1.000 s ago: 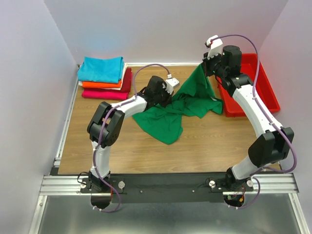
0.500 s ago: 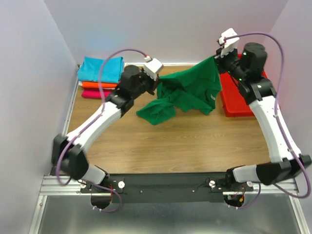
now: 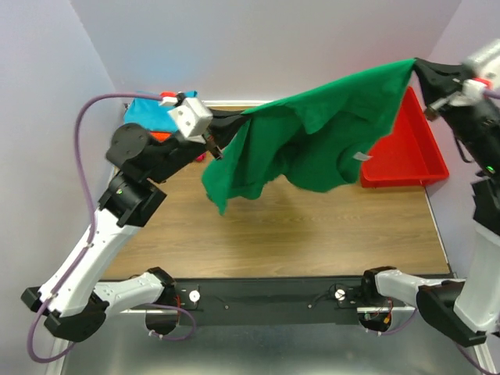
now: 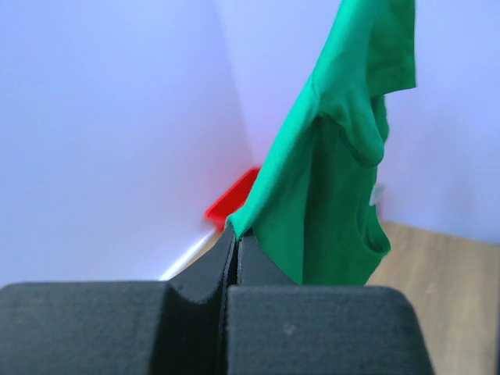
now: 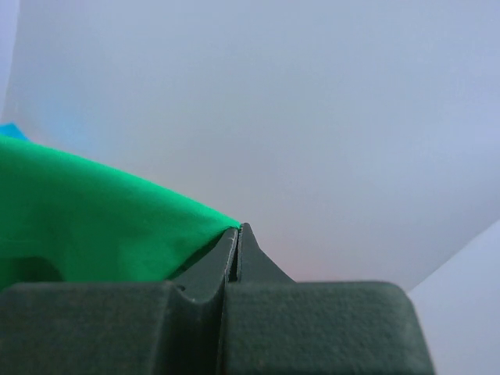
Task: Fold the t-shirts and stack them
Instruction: Flatten the tshirt out
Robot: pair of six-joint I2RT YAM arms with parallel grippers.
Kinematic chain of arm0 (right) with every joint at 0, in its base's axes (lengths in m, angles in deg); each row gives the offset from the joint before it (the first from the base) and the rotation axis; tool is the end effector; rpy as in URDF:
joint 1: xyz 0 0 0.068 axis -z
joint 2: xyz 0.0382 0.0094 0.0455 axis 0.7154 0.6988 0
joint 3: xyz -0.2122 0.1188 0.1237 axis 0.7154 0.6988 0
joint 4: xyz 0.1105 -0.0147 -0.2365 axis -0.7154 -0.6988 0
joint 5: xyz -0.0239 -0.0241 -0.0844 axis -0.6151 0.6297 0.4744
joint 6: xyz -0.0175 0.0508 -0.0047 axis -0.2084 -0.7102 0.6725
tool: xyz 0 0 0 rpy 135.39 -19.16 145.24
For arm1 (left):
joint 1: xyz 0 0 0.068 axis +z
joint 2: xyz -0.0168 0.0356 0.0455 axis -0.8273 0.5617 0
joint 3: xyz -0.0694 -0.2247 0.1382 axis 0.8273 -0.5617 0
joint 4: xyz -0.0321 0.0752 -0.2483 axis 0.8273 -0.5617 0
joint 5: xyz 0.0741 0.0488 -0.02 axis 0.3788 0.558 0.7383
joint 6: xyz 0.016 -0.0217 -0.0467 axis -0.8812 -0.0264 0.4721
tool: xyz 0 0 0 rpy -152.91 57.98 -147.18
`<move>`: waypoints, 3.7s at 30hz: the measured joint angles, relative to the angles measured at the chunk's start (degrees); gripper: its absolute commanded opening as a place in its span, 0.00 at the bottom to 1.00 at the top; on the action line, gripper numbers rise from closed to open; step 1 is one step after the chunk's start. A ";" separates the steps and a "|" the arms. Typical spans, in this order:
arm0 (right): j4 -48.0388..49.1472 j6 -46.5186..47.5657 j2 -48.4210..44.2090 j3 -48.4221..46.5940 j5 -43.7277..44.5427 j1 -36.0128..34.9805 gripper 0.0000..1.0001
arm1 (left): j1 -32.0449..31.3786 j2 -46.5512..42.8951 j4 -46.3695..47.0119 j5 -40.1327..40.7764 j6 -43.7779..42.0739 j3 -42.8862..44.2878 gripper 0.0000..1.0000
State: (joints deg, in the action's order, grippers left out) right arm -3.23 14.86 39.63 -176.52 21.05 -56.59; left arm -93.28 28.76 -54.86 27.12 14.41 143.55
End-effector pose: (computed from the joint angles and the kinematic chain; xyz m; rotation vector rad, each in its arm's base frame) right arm 0.1162 0.0343 0.6186 -0.7011 1.1165 -0.0420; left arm 0.1511 -0.1300 0.5195 0.7092 1.1076 -0.7207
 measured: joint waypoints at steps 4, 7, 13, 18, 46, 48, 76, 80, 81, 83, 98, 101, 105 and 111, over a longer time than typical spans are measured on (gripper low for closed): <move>-2.27 -1.46 -0.66 -9.49 -4.85 3.17 0.01 | -2.38 -2.80 -0.02 -4.83 2.05 3.54 0.00; -2.56 -2.10 -0.98 -13.57 -6.71 5.40 0.01 | -3.23 -5.46 0.48 -7.78 4.02 4.61 0.00; -0.07 -2.89 -2.29 -16.20 -6.45 8.35 0.01 | -3.17 -11.98 1.88 -9.11 5.88 3.74 0.00; 2.23 -3.63 -2.03 -4.96 -6.84 8.41 0.01 | -3.19 -14.86 4.68 -7.67 5.40 -4.59 0.00; 15.04 3.74 6.60 73.79 -31.52 -17.86 0.79 | 0.00 3.91 16.33 3.89 17.88 -33.81 0.00; 18.51 2.93 9.05 73.75 -29.81 -20.26 0.79 | 0.00 3.61 16.70 3.89 18.14 -33.05 0.00; 21.31 -0.24 6.03 68.41 -22.14 -22.88 0.91 | 1.03 -4.24 13.44 4.28 15.85 -32.94 0.00; 20.48 0.79 11.41 67.54 -23.15 -23.26 1.00 | 1.03 -5.01 13.14 3.48 15.67 -32.94 0.00; 20.22 0.81 12.59 67.08 -23.37 -23.37 1.00 | 1.03 -5.11 13.09 3.28 15.67 -32.94 0.00; 19.54 0.57 16.44 65.29 -23.89 -23.69 0.93 | 1.03 -5.22 13.09 2.97 15.67 -32.94 0.00; 8.15 5.31 2.60 61.20 -21.86 -24.52 0.00 | 1.07 -8.20 9.68 3.28 11.93 -33.16 0.00; 0.87 9.29 -0.24 55.12 -15.63 -23.61 0.00 | 1.07 -9.07 8.15 3.28 9.66 -32.85 0.00; -5.84 12.48 0.48 42.73 -6.60 -21.88 0.01 | 1.07 -9.18 6.23 3.52 6.36 -28.24 0.00; -11.54 13.86 4.83 21.00 -2.75 -18.93 0.00 | 1.07 -9.14 5.86 0.02 2.08 -15.69 0.00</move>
State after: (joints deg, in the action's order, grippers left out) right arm -14.77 28.72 44.46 -155.51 18.30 -75.52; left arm -92.21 19.63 -49.00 27.14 16.49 127.86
